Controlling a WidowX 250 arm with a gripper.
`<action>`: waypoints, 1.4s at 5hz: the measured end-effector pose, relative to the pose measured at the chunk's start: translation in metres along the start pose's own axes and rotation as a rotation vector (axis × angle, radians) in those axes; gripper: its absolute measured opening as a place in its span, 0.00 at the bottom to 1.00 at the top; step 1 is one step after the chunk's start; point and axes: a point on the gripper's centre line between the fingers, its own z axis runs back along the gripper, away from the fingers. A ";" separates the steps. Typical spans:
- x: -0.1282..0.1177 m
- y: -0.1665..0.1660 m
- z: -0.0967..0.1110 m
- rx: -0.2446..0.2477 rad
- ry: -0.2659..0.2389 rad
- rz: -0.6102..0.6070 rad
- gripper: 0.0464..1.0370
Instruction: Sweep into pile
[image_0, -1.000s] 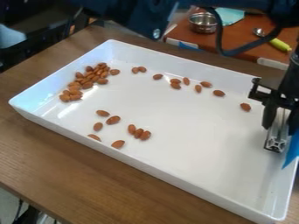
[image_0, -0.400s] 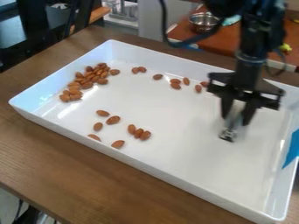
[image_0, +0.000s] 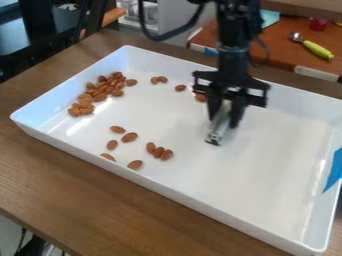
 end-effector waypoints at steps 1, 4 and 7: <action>0.001 0.036 0.002 -0.006 0.044 0.021 0.33; 0.021 0.108 0.001 -0.023 0.070 0.061 0.33; 0.020 0.169 0.004 -0.076 0.059 0.123 0.33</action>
